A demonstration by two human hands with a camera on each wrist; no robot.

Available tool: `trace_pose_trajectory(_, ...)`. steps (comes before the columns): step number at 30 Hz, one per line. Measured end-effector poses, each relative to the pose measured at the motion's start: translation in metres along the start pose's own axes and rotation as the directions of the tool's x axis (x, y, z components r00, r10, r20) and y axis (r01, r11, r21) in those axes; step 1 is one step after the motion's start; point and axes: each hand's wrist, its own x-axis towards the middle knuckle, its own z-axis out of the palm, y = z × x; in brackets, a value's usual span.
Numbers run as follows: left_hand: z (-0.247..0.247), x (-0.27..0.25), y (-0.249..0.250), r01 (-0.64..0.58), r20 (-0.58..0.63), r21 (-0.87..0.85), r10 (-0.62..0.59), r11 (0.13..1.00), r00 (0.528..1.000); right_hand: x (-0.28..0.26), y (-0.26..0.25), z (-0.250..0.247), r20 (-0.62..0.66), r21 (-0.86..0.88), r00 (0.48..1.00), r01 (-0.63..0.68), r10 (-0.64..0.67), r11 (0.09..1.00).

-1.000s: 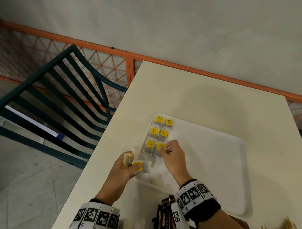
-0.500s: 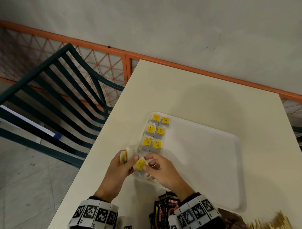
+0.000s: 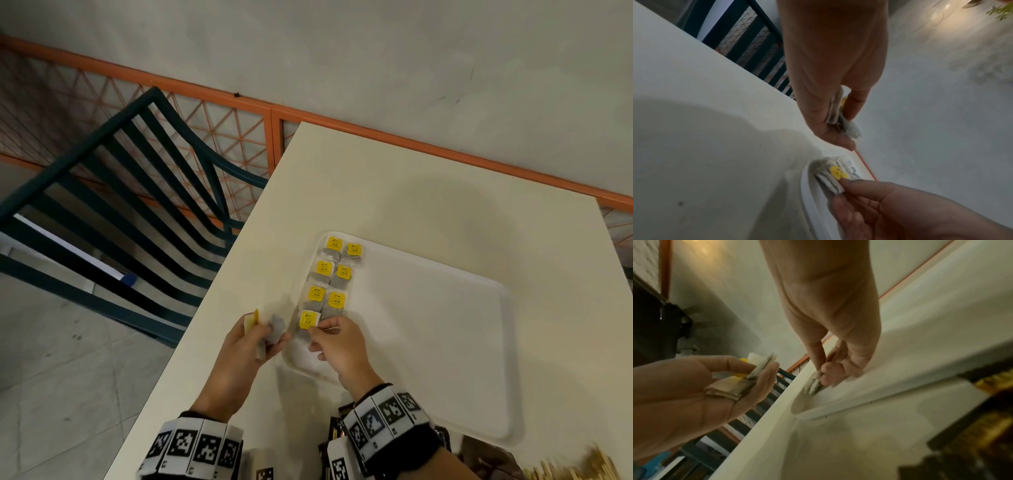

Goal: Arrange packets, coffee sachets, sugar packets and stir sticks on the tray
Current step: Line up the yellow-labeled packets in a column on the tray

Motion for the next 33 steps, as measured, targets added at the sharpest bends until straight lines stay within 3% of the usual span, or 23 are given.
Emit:
trace_pose_trajectory(6,-0.001,-0.001,-0.004,-0.033,-0.017,0.168,0.037,0.985,0.999,0.007,0.008,0.006,-0.051,-0.175,0.995,0.073,-0.083,0.982)
trace_pose_trajectory(10,0.002,-0.002,-0.005,-0.049,-0.009,0.242,0.053,0.969,0.999,0.003,0.005,0.000,-0.058,-0.285,0.975,0.192,-0.216,0.939)
trace_pose_trajectory(15,0.005,-0.003,-0.008,-0.093,0.033,0.375,0.087,0.922,0.996,-0.017,-0.012,-0.005,0.178,-0.153,0.957,0.256,-0.229,0.954)
trace_pose_trajectory(18,0.007,-0.003,-0.011,-0.087,0.098,0.413,0.050,0.907,0.994,-0.019,-0.008,-0.008,0.239,-0.199,0.932,0.323,-0.273,0.925)
trace_pose_trajectory(21,0.009,-0.002,-0.015,-0.057,0.121,0.421,0.006,0.905,0.993,-0.014,0.000,-0.014,0.187,-0.196,0.945,0.302,-0.267,0.933)
trace_pose_trajectory(27,0.010,0.001,-0.012,0.109,0.108,0.195,-0.132,0.975,0.985,-0.002,0.008,-0.031,0.035,-0.124,0.986,0.166,-0.163,0.978)
trace_pose_trajectory(33,0.005,-0.001,-0.009,0.177,0.188,0.088,-0.191,0.980,0.963,0.006,0.014,-0.027,-0.106,-0.185,0.976,0.167,-0.189,0.968)
